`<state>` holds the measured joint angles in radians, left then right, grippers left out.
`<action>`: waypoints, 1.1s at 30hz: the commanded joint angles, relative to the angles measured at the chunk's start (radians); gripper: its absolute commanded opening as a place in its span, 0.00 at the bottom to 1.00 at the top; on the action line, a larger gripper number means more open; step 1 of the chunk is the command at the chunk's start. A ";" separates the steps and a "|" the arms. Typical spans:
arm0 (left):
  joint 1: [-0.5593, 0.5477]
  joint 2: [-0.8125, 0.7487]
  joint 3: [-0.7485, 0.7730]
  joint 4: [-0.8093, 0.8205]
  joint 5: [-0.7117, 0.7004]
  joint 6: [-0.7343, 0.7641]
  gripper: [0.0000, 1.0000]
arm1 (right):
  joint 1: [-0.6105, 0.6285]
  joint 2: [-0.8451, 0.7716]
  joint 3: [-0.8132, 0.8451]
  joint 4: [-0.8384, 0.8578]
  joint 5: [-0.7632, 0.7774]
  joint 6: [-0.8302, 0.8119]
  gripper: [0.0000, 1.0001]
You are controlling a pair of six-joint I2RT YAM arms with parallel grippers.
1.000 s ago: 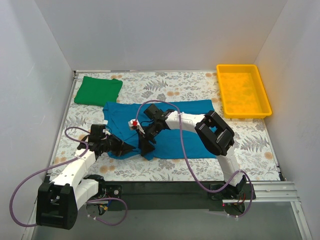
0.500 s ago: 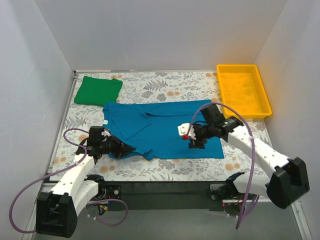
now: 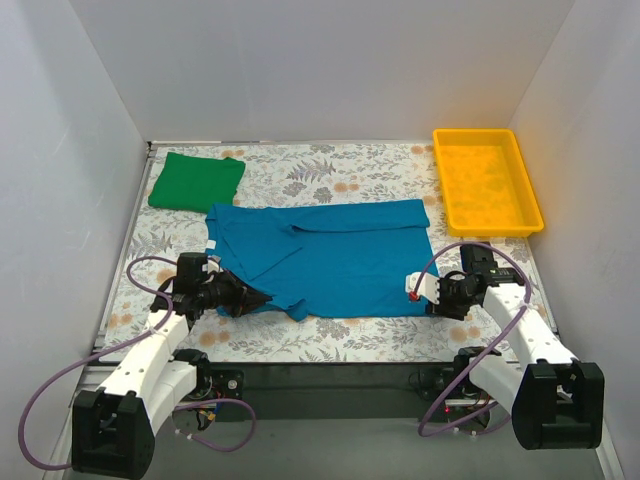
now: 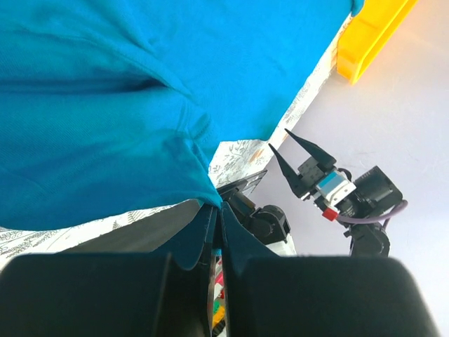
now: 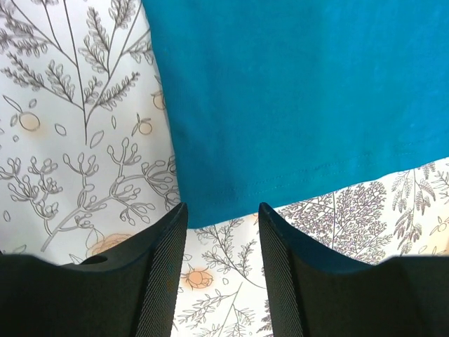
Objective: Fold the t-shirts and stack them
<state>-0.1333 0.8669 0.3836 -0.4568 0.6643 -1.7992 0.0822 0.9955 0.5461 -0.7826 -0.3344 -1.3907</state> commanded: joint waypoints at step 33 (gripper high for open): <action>-0.003 -0.051 -0.031 0.027 0.037 0.009 0.00 | -0.042 0.152 -0.067 0.031 0.017 -0.185 0.18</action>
<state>-0.1333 0.8291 0.3527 -0.4339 0.6823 -1.7958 0.0452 1.1084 0.5228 -0.7994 -0.3241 -1.5730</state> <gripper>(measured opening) 0.013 0.204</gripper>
